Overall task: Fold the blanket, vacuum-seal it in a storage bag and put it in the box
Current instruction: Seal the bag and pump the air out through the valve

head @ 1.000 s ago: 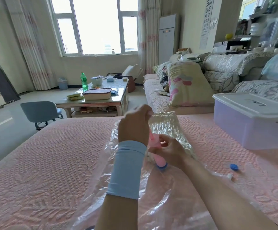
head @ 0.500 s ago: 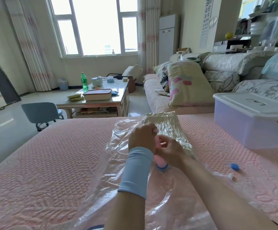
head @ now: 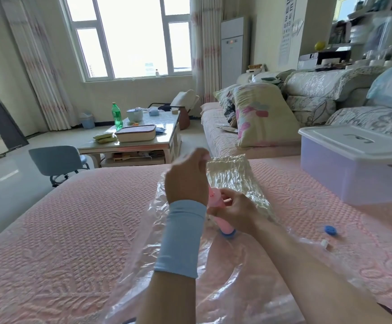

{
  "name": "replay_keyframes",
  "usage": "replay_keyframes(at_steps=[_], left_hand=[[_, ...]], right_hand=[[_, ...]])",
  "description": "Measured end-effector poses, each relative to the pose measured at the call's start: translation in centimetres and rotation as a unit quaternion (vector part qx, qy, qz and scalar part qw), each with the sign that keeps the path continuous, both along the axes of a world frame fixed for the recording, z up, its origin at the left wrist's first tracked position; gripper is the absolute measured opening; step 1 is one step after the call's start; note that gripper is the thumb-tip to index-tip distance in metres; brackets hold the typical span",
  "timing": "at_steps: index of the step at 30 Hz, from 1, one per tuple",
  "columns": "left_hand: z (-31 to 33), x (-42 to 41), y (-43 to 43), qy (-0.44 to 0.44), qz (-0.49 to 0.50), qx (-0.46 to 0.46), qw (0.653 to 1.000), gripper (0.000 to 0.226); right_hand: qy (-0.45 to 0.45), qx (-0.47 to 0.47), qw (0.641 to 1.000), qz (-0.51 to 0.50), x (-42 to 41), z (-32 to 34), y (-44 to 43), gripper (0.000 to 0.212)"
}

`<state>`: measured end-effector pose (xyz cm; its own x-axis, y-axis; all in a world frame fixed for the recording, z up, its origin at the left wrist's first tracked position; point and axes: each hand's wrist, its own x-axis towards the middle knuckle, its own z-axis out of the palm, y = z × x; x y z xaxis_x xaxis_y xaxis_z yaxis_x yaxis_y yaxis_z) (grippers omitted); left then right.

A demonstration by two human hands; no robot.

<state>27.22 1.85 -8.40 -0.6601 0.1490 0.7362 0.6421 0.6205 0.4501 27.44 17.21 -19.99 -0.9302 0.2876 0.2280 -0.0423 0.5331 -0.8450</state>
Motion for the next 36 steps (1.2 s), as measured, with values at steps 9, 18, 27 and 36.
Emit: replay_keyframes(at_steps=[9, 18, 27, 36], left_hand=[[-0.1, -0.4, 0.0, -0.059, 0.002, -0.141, 0.988, 0.017], [4.0, 0.9, -2.8, 0.096, 0.008, 0.055, 0.994, 0.017], [-4.4, -1.6, 2.2, -0.149, -0.063, -0.134, 0.978, 0.019], [-5.2, -2.6, 1.3, -0.44, -0.376, 0.187, 0.794, 0.066]], right_hand=[[0.012, 0.021, 1.0, -0.005, 0.5, 0.3, 0.1, 0.042], [0.001, -0.003, 1.0, 0.011, 0.2, 0.3, -0.3, 0.046], [-0.007, -0.018, 1.0, 0.004, 0.8, 1.0, -0.2, 0.031], [0.01, 0.056, 0.998, 0.003, 2.5, 2.3, 1.2, 0.053]])
